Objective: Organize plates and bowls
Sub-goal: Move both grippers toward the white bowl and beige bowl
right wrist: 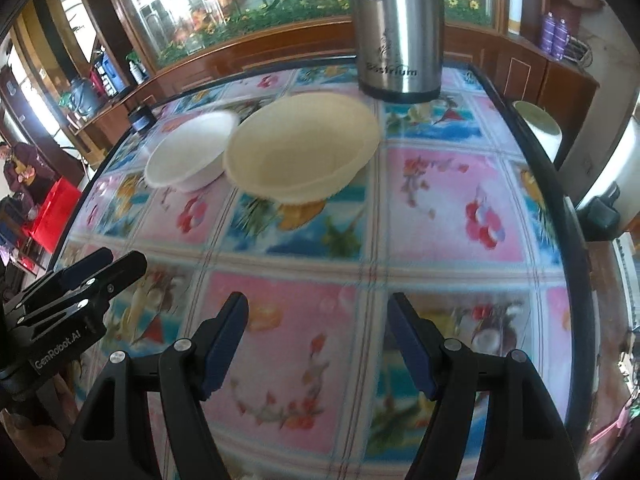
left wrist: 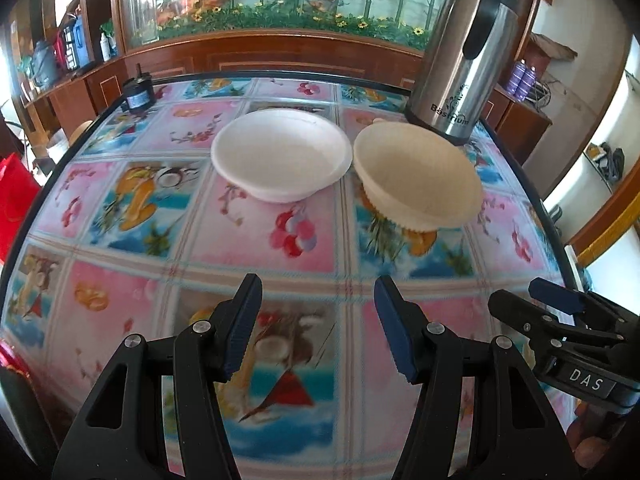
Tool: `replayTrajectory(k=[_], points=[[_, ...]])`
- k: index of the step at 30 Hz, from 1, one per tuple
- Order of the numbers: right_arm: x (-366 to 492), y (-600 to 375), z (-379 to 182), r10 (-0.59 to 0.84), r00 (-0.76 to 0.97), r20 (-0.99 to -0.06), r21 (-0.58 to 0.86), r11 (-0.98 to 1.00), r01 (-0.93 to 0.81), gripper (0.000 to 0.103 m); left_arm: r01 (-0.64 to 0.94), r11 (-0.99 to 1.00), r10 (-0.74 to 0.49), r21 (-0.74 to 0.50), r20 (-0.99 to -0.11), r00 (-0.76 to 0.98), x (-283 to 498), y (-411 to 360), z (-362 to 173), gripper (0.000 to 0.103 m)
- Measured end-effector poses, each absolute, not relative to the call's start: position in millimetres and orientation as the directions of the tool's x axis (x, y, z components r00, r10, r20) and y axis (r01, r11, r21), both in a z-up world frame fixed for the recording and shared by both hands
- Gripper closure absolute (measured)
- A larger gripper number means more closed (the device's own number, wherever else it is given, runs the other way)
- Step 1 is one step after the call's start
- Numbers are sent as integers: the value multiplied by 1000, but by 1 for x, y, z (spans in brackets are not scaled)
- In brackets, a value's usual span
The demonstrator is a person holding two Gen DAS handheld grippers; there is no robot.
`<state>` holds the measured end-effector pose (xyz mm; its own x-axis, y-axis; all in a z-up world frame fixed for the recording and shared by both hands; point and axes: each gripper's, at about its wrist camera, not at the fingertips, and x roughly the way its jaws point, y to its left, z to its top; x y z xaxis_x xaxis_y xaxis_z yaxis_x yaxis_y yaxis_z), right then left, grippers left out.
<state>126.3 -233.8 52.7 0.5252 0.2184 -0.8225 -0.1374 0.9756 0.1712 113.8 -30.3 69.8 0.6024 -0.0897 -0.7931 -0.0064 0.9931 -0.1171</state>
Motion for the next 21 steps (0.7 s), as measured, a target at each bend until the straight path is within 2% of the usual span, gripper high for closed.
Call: replayTrajectory(k=[21], points=[[245,-264,51,238,569,-787,203,971,-125,30,-81,978,-108,-193,-795,597,188,-68,53,44]])
